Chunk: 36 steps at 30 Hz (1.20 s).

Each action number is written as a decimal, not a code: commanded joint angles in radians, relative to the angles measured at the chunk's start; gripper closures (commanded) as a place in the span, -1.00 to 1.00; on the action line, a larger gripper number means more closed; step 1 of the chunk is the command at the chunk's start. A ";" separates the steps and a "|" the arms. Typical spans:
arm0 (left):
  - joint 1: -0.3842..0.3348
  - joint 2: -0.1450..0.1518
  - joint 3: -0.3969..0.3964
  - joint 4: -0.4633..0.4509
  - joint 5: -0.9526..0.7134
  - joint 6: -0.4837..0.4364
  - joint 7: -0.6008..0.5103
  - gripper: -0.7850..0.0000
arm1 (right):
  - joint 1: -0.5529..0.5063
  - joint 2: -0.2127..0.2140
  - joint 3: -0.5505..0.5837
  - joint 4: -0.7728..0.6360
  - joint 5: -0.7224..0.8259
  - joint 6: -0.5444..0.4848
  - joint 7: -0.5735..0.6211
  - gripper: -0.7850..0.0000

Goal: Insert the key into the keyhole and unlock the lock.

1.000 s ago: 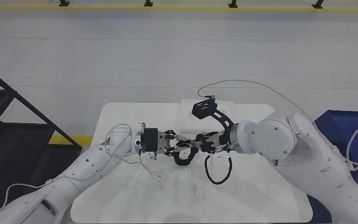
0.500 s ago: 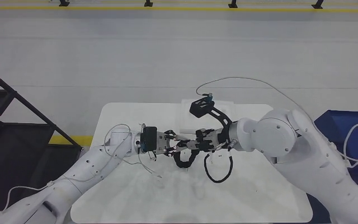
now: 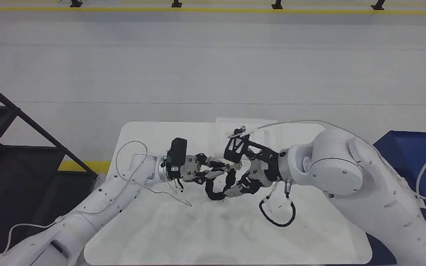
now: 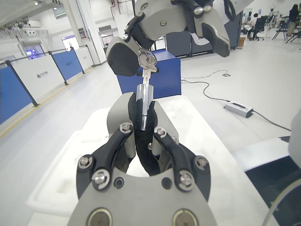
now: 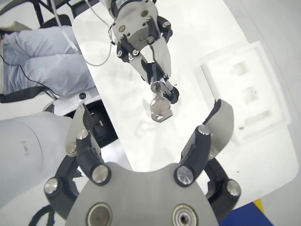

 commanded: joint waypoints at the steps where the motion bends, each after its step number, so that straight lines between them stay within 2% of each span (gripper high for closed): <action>1: 0.004 0.005 -0.012 -0.005 -0.057 -0.054 -0.054 1.00 | -0.012 0.002 0.008 0.010 0.022 -0.054 -0.023 -1.00; 14: -0.011 0.067 0.005 -0.114 -0.283 -0.054 -0.276 1.00 | -0.012 0.002 0.008 0.010 0.022 -0.054 -0.023 -1.00; 16: -0.014 0.076 0.007 -0.120 -0.300 -0.054 -0.310 1.00 | -0.024 0.003 0.011 0.010 -0.008 -0.068 -0.054 -1.00; 19: -0.021 0.089 0.022 -0.128 -0.339 -0.054 -0.363 1.00 | -0.014 0.007 0.011 0.008 -0.081 -0.154 -0.042 -1.00; 23: -0.046 0.104 0.047 -0.133 -0.403 -0.054 -0.429 1.00 | 0.002 0.011 0.016 0.045 -0.146 -0.346 -0.074 -1.00; 24: -0.054 0.106 0.053 -0.133 -0.418 -0.054 -0.443 1.00 | 0.006 0.013 0.021 0.057 -0.163 -0.391 -0.084 -0.96; 25: -0.064 0.109 0.061 -0.130 -0.437 -0.054 -0.460 1.00 | 0.009 0.016 0.019 0.060 -0.201 -0.425 -0.105 -0.83; 30: -0.097 0.112 0.093 -0.120 -0.504 -0.054 -0.511 1.00 | 0.007 0.036 0.019 0.035 -0.343 -0.497 -0.177 -1.00; 32: -0.107 0.112 0.108 -0.116 -0.533 -0.054 -0.527 1.00 | -0.006 0.044 0.022 0.006 -0.388 -0.515 -0.195 -0.86; 34: -0.116 0.111 0.127 -0.114 -0.560 -0.054 -0.547 1.00 | -0.022 0.053 0.022 -0.032 -0.443 -0.518 -0.198 -0.52; 36: -0.122 0.110 0.139 -0.112 -0.580 -0.054 -0.559 1.00 | -0.031 0.059 0.022 -0.054 -0.468 -0.514 -0.194 -0.36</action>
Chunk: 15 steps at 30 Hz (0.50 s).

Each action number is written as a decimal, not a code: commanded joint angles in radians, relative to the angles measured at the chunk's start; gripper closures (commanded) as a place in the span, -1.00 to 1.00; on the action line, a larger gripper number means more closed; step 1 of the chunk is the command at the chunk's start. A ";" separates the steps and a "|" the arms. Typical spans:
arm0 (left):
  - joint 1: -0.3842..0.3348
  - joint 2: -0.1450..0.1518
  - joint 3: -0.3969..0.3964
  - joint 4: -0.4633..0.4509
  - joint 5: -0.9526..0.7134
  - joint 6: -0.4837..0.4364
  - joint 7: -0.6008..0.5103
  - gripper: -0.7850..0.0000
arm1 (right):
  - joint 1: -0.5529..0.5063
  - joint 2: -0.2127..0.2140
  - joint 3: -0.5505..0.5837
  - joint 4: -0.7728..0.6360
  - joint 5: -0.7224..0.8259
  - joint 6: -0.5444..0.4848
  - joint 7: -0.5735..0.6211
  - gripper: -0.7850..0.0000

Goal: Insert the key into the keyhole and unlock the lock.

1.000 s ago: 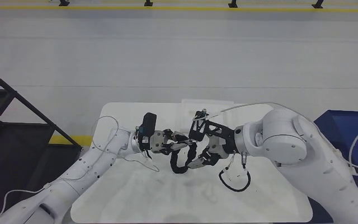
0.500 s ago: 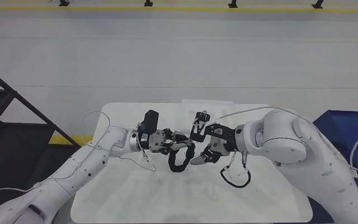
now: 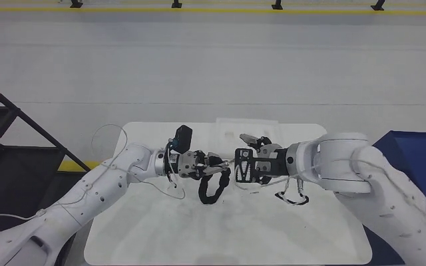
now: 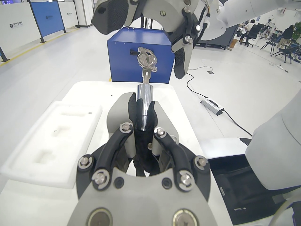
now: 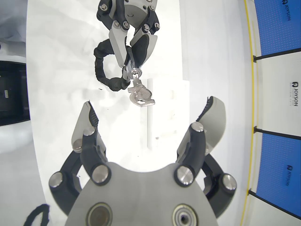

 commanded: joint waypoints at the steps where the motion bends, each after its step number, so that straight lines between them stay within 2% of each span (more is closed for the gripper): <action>1: -0.007 -0.001 0.018 0.002 -0.027 0.000 -0.017 1.00 | -0.008 0.009 -0.003 -0.030 -0.033 0.006 0.006 -0.16; 2: -0.010 -0.001 0.023 0.002 -0.035 0.000 -0.022 1.00 | -0.009 0.012 -0.005 -0.038 -0.040 0.007 0.007 -0.03; 4: -0.018 -0.002 0.038 0.003 -0.059 0.000 -0.038 1.00 | -0.007 0.019 -0.008 -0.067 -0.057 0.008 0.008 0.05; 15: -0.052 0.001 0.086 -0.005 -0.129 0.000 -0.077 1.00 | 0.060 0.032 -0.111 -0.098 -0.087 0.024 0.024 0.11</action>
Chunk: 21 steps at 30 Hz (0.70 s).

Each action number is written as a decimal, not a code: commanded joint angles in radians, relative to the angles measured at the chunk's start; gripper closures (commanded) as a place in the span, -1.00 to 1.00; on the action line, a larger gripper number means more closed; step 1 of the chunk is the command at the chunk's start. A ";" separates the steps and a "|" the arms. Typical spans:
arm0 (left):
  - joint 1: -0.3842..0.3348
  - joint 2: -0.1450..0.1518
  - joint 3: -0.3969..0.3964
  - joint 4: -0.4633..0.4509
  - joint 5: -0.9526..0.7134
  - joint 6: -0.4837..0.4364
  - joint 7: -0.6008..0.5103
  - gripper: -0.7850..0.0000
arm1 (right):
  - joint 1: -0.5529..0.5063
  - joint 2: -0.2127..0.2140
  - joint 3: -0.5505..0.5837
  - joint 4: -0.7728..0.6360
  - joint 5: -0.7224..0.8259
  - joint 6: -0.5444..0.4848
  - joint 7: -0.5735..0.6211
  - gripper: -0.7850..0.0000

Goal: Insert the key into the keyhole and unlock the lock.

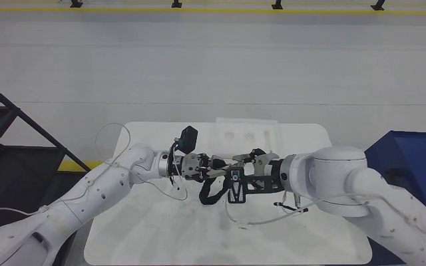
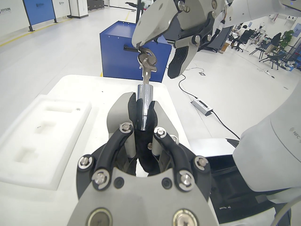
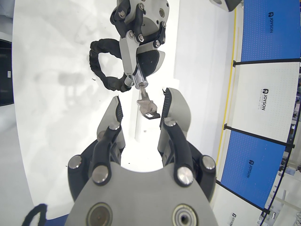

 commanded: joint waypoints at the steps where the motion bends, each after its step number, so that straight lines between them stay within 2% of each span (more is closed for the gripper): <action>1: -0.004 0.001 0.006 -0.001 -0.002 0.000 0.001 1.00 | 0.017 0.000 -0.019 0.011 0.001 0.004 0.004 0.12; 4: -0.007 0.003 0.011 -0.001 -0.003 0.000 0.006 1.00 | 0.040 0.002 -0.044 0.017 0.003 0.011 0.011 0.20; 9: -0.012 0.005 0.019 -0.003 -0.001 0.000 0.014 1.00 | 0.067 0.007 -0.076 0.020 0.007 0.029 0.029 0.73; 15: -0.016 0.007 0.028 -0.004 -0.002 0.000 0.025 1.00 | 0.081 0.015 -0.082 0.018 0.024 0.047 0.047 1.00; 21: -0.022 0.008 0.033 -0.007 0.018 0.000 0.037 1.00 | 0.064 0.018 -0.053 0.028 0.112 0.117 0.053 1.00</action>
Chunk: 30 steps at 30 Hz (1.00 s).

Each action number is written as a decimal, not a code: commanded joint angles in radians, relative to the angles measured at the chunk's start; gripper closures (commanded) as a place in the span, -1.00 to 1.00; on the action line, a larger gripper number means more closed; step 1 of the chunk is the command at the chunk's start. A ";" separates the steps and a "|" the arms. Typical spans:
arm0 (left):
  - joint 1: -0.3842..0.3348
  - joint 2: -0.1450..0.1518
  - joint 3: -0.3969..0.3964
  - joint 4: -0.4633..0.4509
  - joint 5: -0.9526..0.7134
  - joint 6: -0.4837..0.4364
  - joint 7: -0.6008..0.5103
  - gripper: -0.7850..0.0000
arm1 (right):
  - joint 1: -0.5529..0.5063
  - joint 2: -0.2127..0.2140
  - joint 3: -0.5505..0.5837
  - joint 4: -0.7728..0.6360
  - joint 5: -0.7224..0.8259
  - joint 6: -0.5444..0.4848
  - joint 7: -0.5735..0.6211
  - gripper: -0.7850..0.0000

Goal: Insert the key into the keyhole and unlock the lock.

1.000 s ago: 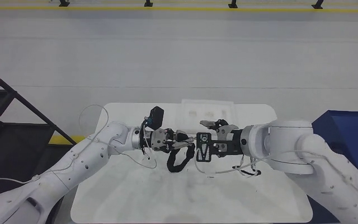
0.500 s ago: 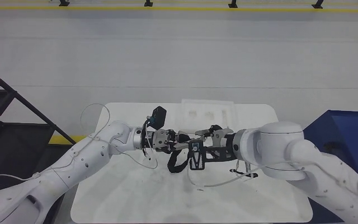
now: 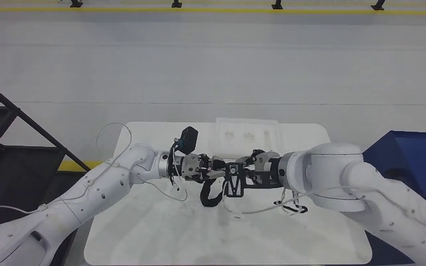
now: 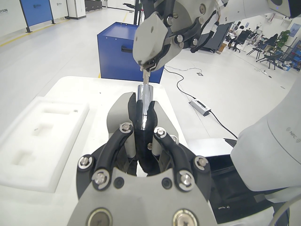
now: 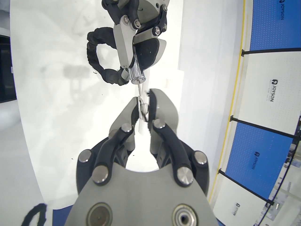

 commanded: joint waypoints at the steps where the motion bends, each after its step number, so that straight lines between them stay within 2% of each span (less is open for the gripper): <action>1: -0.006 0.000 0.000 0.005 0.028 0.000 -0.009 1.00 | -0.006 0.001 0.011 0.011 0.041 0.027 -0.003 1.00; 6: -0.002 -0.004 -0.003 0.002 0.055 0.000 0.000 1.00 | -0.022 0.000 0.027 0.052 0.112 0.064 -0.030 1.00; 11: 0.003 -0.008 -0.011 -0.002 0.086 0.000 0.018 1.00 | -0.047 -0.001 0.054 0.096 0.190 0.172 -0.052 1.00; 15: 0.008 -0.012 -0.016 -0.001 0.103 0.000 0.030 1.00 | -0.070 0.002 0.075 0.095 0.226 0.209 -0.061 1.00; 16: 0.010 -0.013 -0.017 0.001 0.107 0.000 0.033 1.00 | -0.076 0.004 0.080 0.093 0.239 0.206 -0.052 0.78; 17: 0.010 -0.014 -0.017 0.002 0.111 0.000 0.034 1.00 | -0.080 0.005 0.083 0.092 0.252 0.205 -0.045 -1.00; 30: 0.021 -0.042 -0.040 0.110 0.281 0.016 -0.002 1.00 | -0.156 0.024 0.184 0.081 0.336 0.216 -0.089 -1.00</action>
